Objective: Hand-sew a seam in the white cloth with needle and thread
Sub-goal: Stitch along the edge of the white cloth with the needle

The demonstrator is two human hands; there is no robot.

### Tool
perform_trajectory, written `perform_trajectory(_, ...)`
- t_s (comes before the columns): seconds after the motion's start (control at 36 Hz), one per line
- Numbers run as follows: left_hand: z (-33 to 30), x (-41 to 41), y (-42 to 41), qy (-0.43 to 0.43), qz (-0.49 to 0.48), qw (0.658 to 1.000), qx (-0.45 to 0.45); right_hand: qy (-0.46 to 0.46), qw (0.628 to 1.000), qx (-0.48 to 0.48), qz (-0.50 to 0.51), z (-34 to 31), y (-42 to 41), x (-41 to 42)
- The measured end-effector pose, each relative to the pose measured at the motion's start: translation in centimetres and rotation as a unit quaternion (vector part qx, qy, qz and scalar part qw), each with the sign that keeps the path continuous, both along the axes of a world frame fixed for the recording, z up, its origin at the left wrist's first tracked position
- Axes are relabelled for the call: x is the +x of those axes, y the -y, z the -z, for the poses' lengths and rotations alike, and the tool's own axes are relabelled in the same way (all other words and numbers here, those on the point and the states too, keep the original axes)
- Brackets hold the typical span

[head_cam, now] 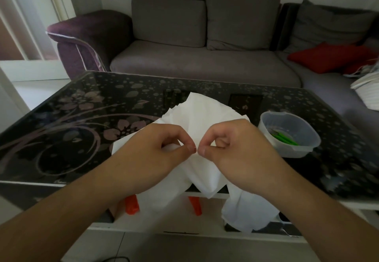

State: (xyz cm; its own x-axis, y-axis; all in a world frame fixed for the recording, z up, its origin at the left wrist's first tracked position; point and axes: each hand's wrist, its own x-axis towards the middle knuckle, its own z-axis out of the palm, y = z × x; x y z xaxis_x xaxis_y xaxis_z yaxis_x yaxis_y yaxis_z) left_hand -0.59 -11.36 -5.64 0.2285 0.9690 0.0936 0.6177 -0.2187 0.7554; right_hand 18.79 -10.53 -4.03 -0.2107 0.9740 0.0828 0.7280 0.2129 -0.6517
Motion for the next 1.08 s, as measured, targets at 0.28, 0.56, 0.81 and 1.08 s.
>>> perform_trajectory(0.28,-0.2,-0.2,0.0,0.012,-0.020,1.000,0.009,-0.138,0.990,-0.021,0.038,-1.6,0.2,1.1)
perform_trajectory(0.56,-0.1,-0.3,0.1,0.006,-0.028,0.999,0.020,-0.231,0.969,-0.045,0.076,-2.0,-0.2,1.6)
perform_trajectory(0.81,0.0,0.2,0.0,-0.003,-0.026,1.000,0.013,-0.273,0.954,-0.046,0.119,-1.9,-0.3,2.4)
perform_trajectory(1.08,-0.5,-0.8,0.0,0.020,-0.039,0.999,0.013,-0.303,0.947,-0.048,0.096,-2.0,-0.5,2.1)
